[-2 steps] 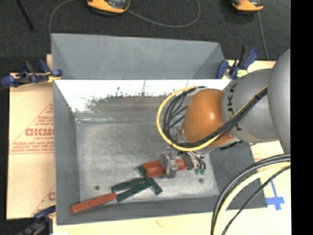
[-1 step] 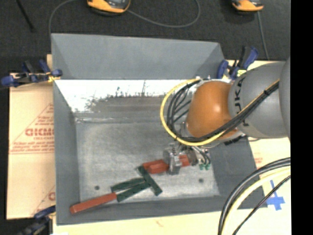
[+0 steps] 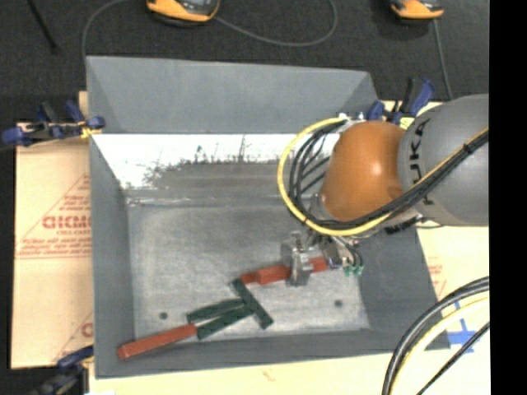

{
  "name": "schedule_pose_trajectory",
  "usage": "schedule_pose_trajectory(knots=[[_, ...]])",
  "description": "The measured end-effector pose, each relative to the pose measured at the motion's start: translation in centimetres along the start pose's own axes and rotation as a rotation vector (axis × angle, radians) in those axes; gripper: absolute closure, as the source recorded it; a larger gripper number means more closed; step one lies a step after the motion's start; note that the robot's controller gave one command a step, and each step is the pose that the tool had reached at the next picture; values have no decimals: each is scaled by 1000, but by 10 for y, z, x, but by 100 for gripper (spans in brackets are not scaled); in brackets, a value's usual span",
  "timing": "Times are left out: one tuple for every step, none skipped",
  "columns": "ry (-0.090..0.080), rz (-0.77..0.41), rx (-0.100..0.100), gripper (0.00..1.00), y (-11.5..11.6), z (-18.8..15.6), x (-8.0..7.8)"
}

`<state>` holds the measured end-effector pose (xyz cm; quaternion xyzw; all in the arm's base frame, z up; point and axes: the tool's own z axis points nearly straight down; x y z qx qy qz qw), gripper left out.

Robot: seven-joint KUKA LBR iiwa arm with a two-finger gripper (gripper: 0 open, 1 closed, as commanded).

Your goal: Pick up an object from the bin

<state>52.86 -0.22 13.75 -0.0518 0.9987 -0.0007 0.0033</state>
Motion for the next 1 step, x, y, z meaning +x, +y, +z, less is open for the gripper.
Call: schedule_pose_trajectory(knots=[[0, 0, 0, 100, -1, -27, -2]])
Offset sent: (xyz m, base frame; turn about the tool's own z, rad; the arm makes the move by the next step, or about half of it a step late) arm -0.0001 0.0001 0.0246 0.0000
